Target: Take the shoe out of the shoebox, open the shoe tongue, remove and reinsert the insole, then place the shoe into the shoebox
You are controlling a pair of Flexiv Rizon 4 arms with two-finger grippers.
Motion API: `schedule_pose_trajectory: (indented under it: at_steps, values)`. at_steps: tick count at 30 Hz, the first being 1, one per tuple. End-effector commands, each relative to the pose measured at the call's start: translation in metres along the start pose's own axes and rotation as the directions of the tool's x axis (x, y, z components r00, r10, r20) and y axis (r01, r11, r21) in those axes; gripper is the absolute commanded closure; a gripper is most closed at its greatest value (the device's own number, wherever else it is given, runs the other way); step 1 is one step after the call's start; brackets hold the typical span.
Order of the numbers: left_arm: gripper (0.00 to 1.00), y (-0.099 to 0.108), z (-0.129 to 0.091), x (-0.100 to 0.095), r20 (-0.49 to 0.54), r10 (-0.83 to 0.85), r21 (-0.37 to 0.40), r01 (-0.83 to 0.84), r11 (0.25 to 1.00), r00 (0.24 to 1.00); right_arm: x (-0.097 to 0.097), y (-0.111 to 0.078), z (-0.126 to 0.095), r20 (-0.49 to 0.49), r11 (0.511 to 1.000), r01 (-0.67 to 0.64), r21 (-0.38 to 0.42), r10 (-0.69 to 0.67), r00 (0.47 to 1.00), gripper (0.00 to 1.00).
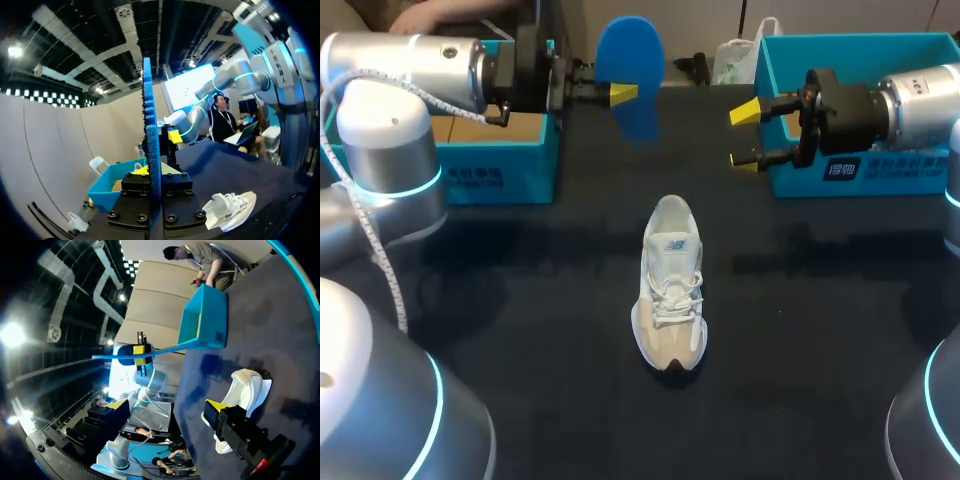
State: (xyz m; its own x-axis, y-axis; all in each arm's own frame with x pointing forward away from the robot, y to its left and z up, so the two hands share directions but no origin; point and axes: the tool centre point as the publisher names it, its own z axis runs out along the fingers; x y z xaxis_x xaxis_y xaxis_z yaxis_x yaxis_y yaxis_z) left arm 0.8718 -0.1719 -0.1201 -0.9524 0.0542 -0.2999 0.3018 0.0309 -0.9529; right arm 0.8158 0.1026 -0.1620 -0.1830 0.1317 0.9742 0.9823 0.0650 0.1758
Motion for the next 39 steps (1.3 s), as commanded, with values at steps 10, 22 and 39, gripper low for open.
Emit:
schedule_pose_trajectory:
  at_steps: [10, 22, 39]
  values:
    - [1.0, 0.014, -0.007, 0.007, 0.083, 0.53, 0.026, -0.533, 0.846, 0.844, 0.001, -0.001, 0.001, 0.003, 1.0, -0.001, -0.002, 0.001, 1.0, 0.0]
    - [1.0, 0.035, -0.01, 0.018, 0.078, 0.914, 0.007, -0.917, 0.399, 0.398, 0.001, -0.001, 0.001, 0.003, 1.0, -0.001, -0.002, 0.001, 1.0, 0.0]
    - [1.0, 0.056, 0.006, 0.011, 0.035, 0.985, -0.072, -0.982, 0.172, 0.17, -0.001, 0.001, 0.006, -0.006, 1.0, -0.007, 0.011, 0.007, 1.0, 0.0]
